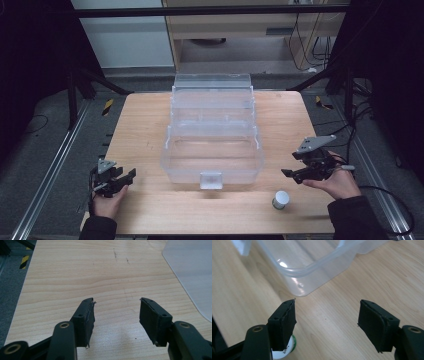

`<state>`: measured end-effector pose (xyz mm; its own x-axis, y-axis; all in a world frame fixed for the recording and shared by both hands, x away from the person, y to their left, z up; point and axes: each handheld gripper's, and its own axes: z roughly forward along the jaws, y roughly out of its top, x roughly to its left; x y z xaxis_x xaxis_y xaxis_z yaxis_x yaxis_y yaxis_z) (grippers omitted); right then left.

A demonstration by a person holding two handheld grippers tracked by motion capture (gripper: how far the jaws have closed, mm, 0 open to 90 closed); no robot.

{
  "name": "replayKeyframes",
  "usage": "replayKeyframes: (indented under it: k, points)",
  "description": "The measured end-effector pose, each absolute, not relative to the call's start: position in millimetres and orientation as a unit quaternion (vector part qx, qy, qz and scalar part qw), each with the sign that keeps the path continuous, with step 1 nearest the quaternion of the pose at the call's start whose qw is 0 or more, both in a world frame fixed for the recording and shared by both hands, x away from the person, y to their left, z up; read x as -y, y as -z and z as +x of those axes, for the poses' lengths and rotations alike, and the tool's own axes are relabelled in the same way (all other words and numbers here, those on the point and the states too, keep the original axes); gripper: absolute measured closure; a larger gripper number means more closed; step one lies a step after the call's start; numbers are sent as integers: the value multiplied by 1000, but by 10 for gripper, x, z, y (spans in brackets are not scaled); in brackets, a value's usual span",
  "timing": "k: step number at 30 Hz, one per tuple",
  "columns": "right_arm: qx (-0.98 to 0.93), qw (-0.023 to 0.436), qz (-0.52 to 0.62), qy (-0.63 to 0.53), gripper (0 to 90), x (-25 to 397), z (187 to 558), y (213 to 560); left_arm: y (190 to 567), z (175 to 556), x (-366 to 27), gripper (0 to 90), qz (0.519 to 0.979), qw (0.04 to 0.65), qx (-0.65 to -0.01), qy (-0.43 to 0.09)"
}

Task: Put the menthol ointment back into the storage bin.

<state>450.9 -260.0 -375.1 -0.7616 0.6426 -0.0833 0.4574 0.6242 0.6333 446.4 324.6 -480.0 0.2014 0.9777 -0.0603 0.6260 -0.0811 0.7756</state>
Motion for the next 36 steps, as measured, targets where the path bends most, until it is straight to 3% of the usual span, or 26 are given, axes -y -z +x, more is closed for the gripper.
replayKeyframes:
  k: [19, 36]
  points:
    - [-949, 98, 206, -217, 271, 2316, 4428, 3680, 4815, 4473, -3223, 409, 701, 346, -572, -248]
    - [-978, 48, 144, -143, 347, 2162, 4372, 3918, 4820, 4481, -3218, 406, 708, 341, -567, -248]
